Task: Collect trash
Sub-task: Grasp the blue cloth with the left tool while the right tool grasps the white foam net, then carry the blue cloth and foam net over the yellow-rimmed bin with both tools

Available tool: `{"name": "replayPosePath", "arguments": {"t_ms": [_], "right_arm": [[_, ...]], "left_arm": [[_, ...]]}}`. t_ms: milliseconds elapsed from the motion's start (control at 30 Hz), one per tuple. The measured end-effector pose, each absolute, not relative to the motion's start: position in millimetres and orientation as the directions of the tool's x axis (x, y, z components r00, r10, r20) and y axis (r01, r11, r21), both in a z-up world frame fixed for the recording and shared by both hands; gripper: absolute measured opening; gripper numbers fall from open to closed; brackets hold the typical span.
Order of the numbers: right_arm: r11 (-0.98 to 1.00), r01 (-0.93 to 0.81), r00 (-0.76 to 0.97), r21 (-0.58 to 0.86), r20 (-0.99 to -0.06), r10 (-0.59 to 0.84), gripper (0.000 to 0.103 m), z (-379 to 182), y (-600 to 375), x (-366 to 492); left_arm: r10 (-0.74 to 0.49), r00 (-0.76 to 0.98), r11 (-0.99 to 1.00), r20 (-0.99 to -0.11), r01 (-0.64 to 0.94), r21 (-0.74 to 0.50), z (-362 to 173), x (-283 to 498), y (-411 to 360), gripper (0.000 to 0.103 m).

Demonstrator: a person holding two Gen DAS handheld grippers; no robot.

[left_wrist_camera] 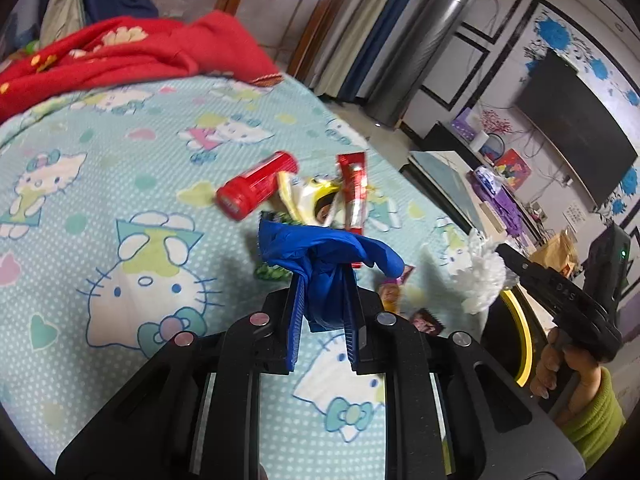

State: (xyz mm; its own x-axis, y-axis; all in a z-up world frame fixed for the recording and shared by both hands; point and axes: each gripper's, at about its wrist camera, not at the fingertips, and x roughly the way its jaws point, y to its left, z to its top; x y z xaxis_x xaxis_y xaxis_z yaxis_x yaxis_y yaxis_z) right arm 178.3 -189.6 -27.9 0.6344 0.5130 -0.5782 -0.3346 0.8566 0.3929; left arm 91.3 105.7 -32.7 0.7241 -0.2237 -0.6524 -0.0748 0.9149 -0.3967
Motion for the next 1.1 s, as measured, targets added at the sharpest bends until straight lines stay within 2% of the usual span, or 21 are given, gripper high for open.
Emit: {"name": "replayPosePath", "arguments": {"t_ms": [400,1100], "right_arm": [[0.871,-0.337,0.687,0.358,-0.539,0.487,0.016,-3.1,-215.8,164.7],[0.927,-0.252,0.788,0.277,-0.498,0.363,0.016,7.8,-289.6,133.7]], "left_arm": [[-0.306,0.741,0.920,-0.598,0.070,-0.385,-7.2,91.7,53.2,0.012],[-0.415,0.685,0.907,-0.599,0.259,-0.333,-4.1,94.8,-28.7,0.012]]}}
